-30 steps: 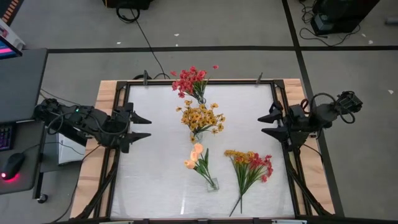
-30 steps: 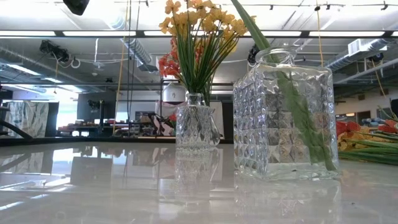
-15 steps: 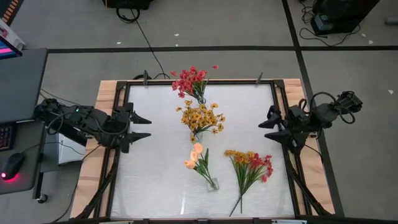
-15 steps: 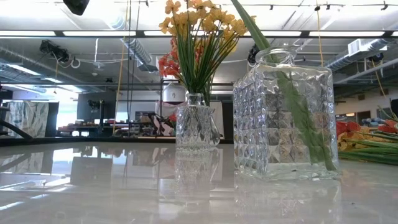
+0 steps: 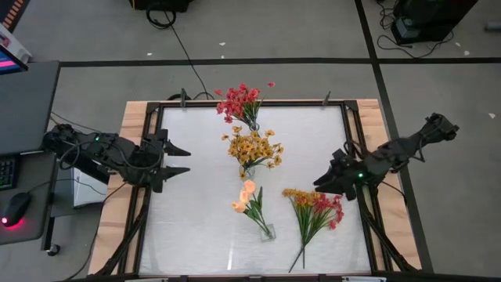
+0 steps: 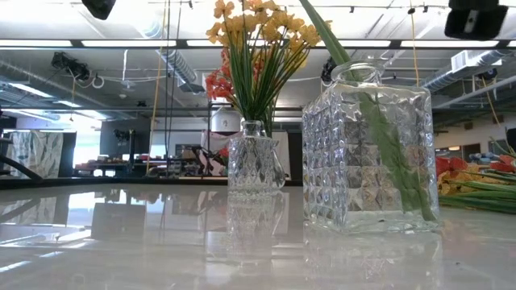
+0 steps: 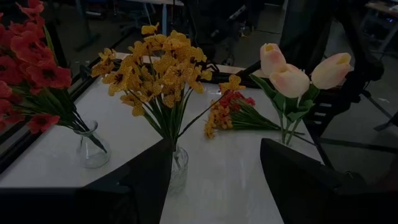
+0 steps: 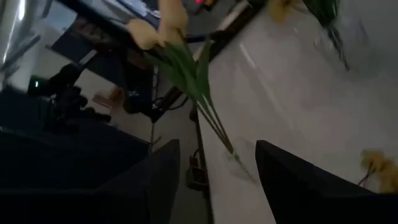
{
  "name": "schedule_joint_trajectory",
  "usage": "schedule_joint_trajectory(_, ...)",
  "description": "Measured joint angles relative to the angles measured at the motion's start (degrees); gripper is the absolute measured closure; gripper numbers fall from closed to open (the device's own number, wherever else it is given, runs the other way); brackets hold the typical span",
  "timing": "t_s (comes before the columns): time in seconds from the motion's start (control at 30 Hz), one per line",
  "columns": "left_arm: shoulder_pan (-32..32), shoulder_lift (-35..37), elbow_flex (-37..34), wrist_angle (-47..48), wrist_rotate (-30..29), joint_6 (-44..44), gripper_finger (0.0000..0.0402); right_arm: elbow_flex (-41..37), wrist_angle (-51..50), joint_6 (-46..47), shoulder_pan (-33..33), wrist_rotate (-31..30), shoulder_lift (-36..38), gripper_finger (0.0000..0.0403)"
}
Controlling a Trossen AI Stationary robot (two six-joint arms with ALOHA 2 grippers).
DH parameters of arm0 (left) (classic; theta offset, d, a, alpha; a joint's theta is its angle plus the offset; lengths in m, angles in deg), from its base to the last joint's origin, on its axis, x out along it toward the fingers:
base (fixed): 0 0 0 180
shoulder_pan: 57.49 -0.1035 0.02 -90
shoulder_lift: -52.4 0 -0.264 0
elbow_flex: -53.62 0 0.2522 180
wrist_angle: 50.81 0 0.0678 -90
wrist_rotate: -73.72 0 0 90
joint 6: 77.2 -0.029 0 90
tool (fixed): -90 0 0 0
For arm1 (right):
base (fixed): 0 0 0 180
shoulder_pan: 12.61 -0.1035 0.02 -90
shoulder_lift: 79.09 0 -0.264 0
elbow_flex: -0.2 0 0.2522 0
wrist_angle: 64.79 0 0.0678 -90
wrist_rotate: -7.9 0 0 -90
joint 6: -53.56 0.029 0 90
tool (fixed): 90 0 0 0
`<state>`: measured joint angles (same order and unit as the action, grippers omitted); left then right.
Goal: Sort flowers into vase by color
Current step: Put the red flowers into the top transparent vase
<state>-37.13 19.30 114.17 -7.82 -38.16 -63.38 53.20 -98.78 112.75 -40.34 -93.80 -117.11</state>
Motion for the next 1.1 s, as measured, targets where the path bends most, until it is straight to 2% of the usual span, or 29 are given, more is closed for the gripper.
schedule_joint_trajectory(0.17, 0.00, 0.02, 0.00, 0.00, 0.00, -0.01, 0.0152, 0.00, -0.09, 9.83, 0.00, 1.25, -4.07, 0.0191)
schedule_joint_trajectory(0.5, 0.00, 0.00, 0.00, -0.02, 0.00, -0.02, 0.0152, 0.00, 1.18, 33.34, -3.64, 9.91, -14.53, 0.0198)
schedule_joint_trajectory(1.0, 0.02, 0.01, 0.00, -0.02, 0.00, 0.00, 0.0152, 0.00, 6.61, 72.12, -16.65, 8.31, -27.22, 0.0198)
schedule_joint_trajectory(1.1, 0.02, 0.00, 0.00, 0.00, 0.01, 0.00, 0.0152, 0.00, 6.87, 74.54, -17.79, 9.76, -29.43, 0.0198)
